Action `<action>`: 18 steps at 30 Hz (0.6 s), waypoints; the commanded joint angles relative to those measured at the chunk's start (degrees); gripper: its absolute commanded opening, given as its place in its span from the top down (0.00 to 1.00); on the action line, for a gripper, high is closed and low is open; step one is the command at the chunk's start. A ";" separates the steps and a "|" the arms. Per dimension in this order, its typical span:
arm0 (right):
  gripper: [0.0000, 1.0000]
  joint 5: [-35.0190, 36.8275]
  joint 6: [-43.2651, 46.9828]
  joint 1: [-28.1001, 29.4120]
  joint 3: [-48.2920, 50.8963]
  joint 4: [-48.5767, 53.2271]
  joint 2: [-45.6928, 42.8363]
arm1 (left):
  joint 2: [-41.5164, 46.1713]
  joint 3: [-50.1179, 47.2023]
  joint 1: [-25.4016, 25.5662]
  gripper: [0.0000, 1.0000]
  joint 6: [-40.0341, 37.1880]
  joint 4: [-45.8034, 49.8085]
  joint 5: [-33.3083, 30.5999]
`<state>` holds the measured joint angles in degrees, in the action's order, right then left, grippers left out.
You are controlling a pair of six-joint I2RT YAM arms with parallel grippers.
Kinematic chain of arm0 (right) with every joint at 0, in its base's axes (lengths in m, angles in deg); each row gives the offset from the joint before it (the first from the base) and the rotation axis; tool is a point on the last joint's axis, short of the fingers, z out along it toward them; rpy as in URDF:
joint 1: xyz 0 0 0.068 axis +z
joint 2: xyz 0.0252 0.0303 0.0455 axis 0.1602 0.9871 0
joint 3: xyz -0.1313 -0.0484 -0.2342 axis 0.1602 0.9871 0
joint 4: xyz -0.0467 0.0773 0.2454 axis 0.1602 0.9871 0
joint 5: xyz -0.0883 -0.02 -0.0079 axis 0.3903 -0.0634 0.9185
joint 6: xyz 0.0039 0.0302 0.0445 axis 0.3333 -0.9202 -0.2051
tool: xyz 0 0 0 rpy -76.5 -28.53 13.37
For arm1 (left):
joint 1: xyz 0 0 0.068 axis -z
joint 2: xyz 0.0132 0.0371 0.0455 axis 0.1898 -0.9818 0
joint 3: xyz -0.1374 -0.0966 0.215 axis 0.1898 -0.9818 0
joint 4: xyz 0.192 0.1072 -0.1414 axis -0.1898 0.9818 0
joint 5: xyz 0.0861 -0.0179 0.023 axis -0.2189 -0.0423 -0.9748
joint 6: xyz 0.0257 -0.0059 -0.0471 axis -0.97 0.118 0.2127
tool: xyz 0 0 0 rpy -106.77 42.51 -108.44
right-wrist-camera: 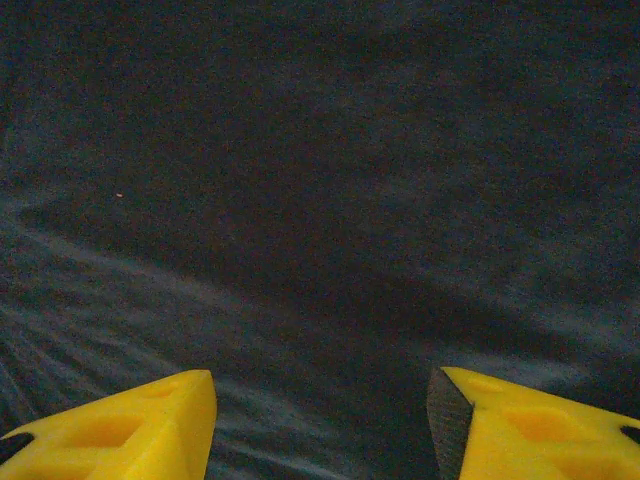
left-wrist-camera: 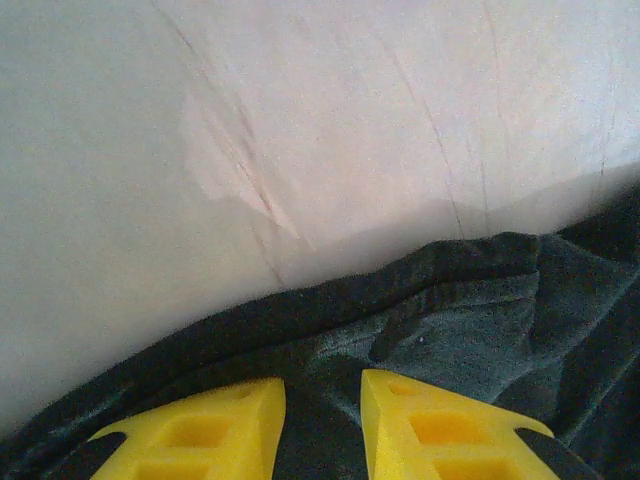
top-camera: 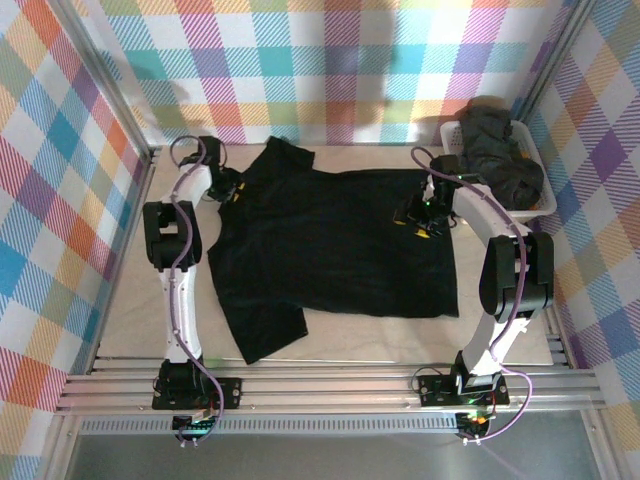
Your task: Fold and stack the t-shirts
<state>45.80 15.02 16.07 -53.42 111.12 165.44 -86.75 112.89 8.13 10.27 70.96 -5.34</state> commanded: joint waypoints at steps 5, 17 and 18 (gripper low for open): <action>0.41 1.70 -2.09 0.17 -11.57 4.96 11.04 | -0.89 -3.59 -6.99 0.70 -1.86 3.45 -0.92; 0.43 4.31 -2.86 2.11 -4.84 2.92 4.16 | 17.72 -11.57 -6.14 0.32 -8.06 6.50 -9.17; 0.43 4.42 -3.24 2.11 -2.41 2.63 1.71 | 22.27 -15.84 -5.63 0.32 -8.22 7.25 -10.71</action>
<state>49.45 12.69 17.89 -59.52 113.70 174.60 -76.17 102.55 1.66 4.79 72.99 -10.45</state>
